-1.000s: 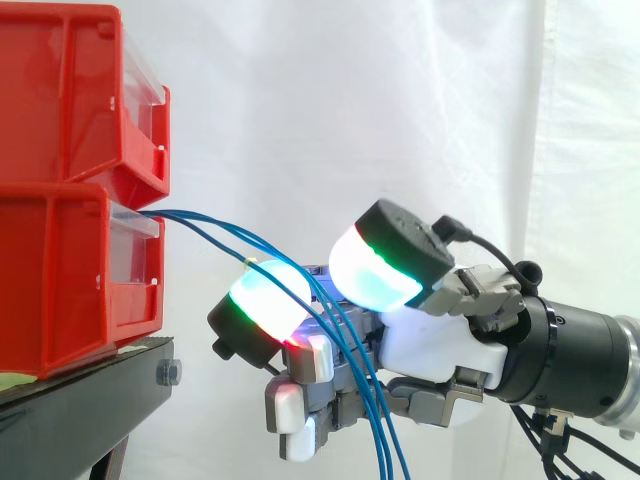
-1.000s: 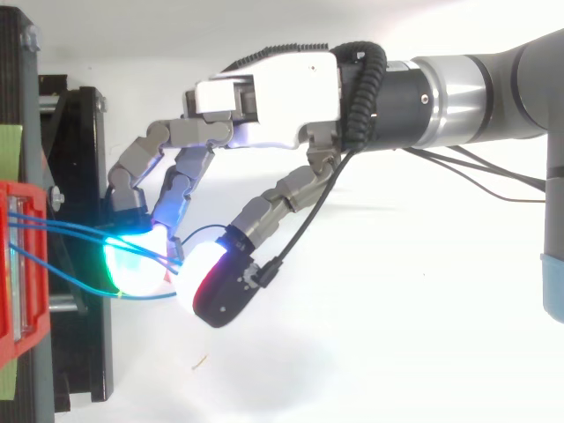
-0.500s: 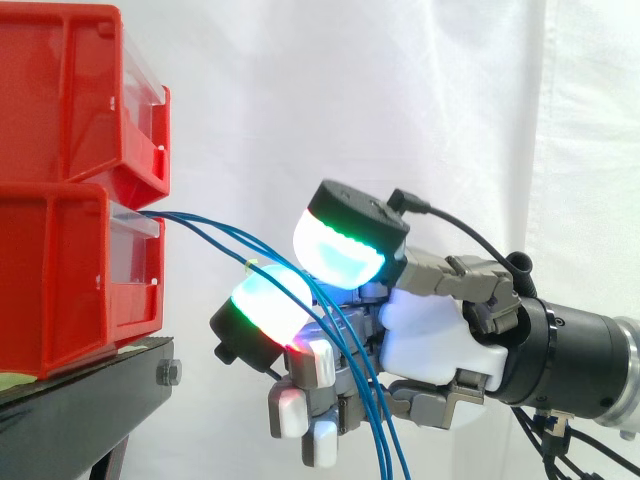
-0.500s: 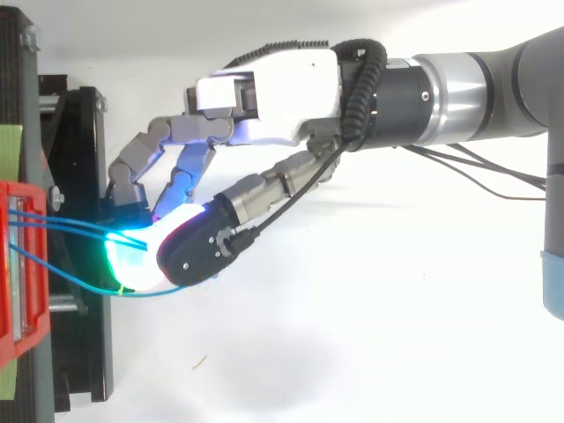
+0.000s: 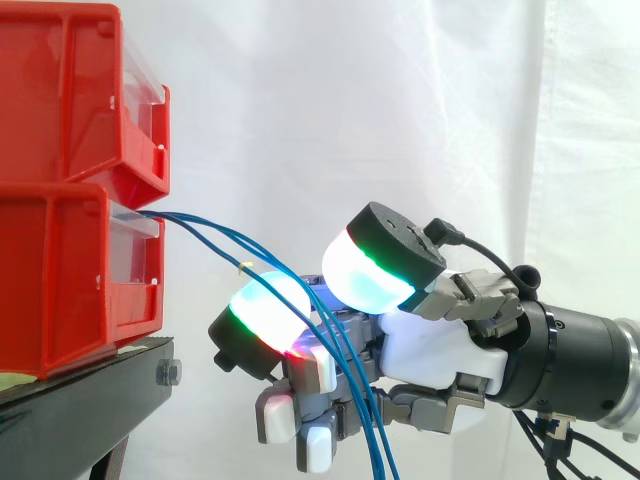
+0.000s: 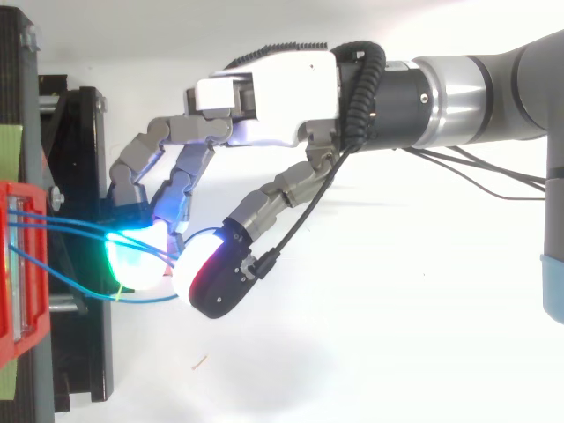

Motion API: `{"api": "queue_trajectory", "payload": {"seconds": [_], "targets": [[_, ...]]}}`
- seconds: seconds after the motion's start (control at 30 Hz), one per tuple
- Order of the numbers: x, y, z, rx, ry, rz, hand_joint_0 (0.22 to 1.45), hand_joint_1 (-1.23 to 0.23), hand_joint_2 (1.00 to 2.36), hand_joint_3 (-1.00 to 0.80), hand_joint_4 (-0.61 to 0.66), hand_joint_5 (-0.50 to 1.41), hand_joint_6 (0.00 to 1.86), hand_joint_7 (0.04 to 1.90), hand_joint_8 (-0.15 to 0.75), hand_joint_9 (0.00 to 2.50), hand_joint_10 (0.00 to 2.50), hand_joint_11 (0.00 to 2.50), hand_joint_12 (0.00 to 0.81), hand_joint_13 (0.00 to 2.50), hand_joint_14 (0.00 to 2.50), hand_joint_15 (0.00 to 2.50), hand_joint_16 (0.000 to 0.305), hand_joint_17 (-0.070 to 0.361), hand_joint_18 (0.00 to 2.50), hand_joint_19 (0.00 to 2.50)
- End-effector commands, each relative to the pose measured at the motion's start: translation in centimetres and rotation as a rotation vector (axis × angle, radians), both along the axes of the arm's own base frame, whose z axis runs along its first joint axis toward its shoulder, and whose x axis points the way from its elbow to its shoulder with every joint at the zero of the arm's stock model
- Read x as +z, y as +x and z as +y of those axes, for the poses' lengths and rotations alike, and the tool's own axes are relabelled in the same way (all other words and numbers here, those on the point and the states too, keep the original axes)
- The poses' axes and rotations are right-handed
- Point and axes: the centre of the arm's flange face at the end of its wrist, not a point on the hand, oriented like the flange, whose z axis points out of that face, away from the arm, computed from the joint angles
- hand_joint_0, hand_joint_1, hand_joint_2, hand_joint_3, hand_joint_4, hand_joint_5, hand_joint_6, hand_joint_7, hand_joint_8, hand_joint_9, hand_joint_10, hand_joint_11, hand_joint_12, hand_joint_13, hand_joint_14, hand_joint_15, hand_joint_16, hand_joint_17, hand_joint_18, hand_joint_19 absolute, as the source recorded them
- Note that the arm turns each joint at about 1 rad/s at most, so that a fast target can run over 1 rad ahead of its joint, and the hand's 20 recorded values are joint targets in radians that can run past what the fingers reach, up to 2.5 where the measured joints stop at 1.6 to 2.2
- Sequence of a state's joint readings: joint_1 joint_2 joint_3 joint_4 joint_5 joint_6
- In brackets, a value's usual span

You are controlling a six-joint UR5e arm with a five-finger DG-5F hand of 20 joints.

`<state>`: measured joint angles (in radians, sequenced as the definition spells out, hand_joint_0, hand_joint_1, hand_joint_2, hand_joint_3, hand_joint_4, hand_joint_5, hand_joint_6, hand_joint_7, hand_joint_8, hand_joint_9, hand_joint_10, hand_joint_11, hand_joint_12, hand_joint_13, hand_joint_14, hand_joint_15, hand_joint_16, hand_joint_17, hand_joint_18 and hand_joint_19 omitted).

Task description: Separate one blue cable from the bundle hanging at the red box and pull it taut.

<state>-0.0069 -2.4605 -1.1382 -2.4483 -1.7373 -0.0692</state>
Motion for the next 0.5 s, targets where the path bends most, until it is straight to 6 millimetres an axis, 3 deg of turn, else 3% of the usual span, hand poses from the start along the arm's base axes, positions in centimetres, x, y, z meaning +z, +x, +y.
{"api": "queue_trajectory", "payload": {"seconds": [0.0,0.13,0.2,0.47], "targets": [[-0.09,-0.06,-0.07,-0.002,0.000,0.008,0.62,-0.76,1.00,-0.50,0.17,-0.18,0.88,0.95,0.308,0.95,0.02,0.80,0.344,0.84,0.02,0.44,0.040,0.091,0.90,0.50],[-0.12,-0.07,0.05,0.000,0.000,0.011,0.56,-0.63,1.00,-0.50,0.17,-0.16,0.87,0.97,0.312,1.00,0.02,0.79,0.345,0.86,0.01,0.43,0.041,0.093,0.92,0.52],[-0.14,-0.08,0.05,0.000,0.000,0.012,0.60,-0.48,1.00,-0.50,0.15,-0.15,0.85,1.00,0.305,1.03,0.02,0.78,0.337,0.87,0.02,0.44,0.040,0.089,0.91,0.55],[-0.09,-0.04,0.18,0.001,0.000,0.012,0.62,-0.47,1.01,-0.22,0.18,-0.12,0.77,1.00,0.340,1.04,0.02,0.73,0.387,0.89,0.02,0.44,0.050,0.112,0.97,0.55]]}}
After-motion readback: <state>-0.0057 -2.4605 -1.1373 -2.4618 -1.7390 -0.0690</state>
